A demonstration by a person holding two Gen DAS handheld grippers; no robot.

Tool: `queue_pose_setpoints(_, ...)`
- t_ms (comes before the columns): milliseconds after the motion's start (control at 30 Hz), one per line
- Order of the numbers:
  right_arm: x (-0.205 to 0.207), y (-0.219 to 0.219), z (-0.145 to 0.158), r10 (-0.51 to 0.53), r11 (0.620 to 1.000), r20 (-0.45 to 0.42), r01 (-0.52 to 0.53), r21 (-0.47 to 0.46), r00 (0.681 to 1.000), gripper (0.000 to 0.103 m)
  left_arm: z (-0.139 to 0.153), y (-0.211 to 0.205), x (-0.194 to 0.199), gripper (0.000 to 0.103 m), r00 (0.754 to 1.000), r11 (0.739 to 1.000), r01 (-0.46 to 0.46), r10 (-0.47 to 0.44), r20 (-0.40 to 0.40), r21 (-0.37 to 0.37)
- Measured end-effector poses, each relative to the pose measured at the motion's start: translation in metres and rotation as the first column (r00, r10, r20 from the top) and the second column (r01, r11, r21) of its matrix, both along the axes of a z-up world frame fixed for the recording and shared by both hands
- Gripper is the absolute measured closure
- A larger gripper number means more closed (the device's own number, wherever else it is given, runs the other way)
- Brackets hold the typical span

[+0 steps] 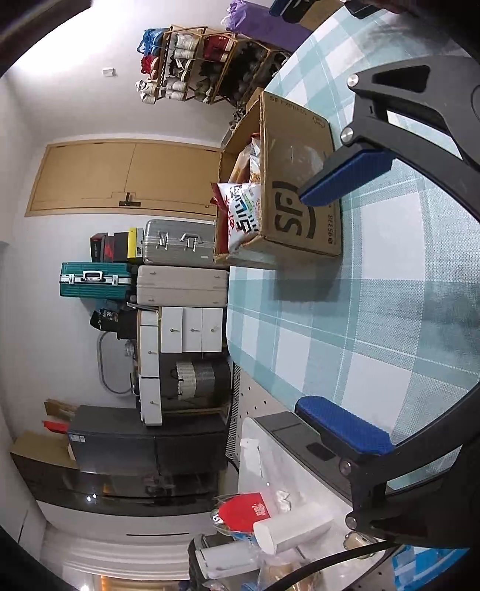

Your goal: Organize snacks

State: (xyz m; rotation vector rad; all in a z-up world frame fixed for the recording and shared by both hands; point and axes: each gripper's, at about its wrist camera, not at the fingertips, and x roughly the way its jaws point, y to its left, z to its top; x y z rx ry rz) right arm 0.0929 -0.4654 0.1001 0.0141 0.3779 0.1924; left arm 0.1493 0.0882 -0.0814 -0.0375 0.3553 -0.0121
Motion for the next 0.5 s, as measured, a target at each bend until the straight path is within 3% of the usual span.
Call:
queue_pose_setpoints(167, -0.002, -0.002, 0.000, 0.017, 1.000, 0.013, -0.017, 0.016, 1.000, 0.001, -0.002, -0.020, -0.002, 0.000, 0.999, 0.996, 0.026, -0.028, 0.026, 0.090)
queue_pose_setpoints(367, 0.001, 0.002, -0.002, 0.027, 1.000, 0.004, -0.027, 0.002, 1.000, 0.000, -0.006, -0.014, 0.007, 0.000, 1.000, 0.998, 0.004, -0.003, -0.017, 0.056)
queue_pose_setpoints(500, 0.000, 0.001, -0.003, 0.026, 1.000, 0.005, -0.026, 0.011, 1.000, 0.000, -0.006, -0.018, 0.008, 0.000, 1.000, 0.997, -0.006, 0.008, -0.023, 0.075)
